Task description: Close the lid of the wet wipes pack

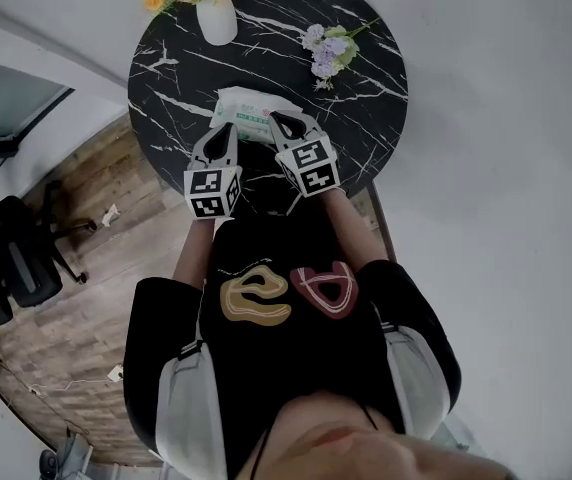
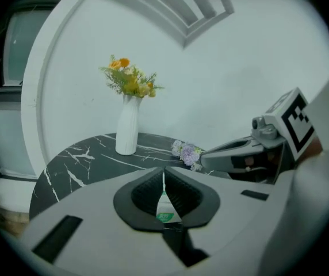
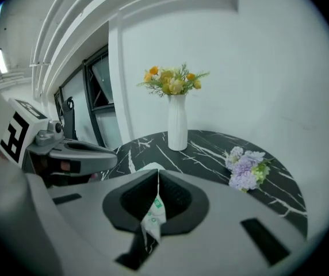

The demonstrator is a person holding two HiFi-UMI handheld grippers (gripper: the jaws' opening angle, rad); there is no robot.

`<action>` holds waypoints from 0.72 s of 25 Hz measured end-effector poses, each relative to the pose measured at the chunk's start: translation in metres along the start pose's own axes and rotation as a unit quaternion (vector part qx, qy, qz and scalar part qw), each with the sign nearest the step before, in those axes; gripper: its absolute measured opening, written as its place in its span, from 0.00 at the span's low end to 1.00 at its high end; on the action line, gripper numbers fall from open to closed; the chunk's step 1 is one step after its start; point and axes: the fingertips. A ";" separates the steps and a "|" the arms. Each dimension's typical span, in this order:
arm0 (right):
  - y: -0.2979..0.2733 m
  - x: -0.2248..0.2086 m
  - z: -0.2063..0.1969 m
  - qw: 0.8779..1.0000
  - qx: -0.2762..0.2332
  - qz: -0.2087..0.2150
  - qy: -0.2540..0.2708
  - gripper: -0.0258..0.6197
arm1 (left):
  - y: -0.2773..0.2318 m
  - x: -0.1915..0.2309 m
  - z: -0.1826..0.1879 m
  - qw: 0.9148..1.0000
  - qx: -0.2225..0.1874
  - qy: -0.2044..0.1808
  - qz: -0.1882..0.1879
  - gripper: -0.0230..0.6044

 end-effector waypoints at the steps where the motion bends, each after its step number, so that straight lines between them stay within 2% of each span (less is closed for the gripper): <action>1: 0.008 0.000 0.002 1.000 -0.010 -0.006 -0.003 0.06 | 0.006 -0.003 0.006 1.000 -0.011 -0.003 -0.003 0.07; 8: 0.076 0.015 0.010 0.996 -0.077 -0.048 -0.022 0.06 | 0.060 -0.033 0.032 0.997 -0.070 -0.026 -0.035 0.07; 13: 0.122 0.031 0.008 0.989 -0.120 -0.079 -0.035 0.06 | 0.100 -0.053 0.036 0.993 -0.098 -0.046 -0.055 0.07; 18: 0.153 0.054 -0.002 0.984 -0.139 -0.112 -0.026 0.06 | 0.135 -0.062 0.035 0.988 -0.115 -0.069 -0.072 0.07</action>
Point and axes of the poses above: the fingertips, and each gripper's own axes: y backward along the fingers, x to its left, z out of its top, and after that the axes turned 4 degrees about x, right-handed
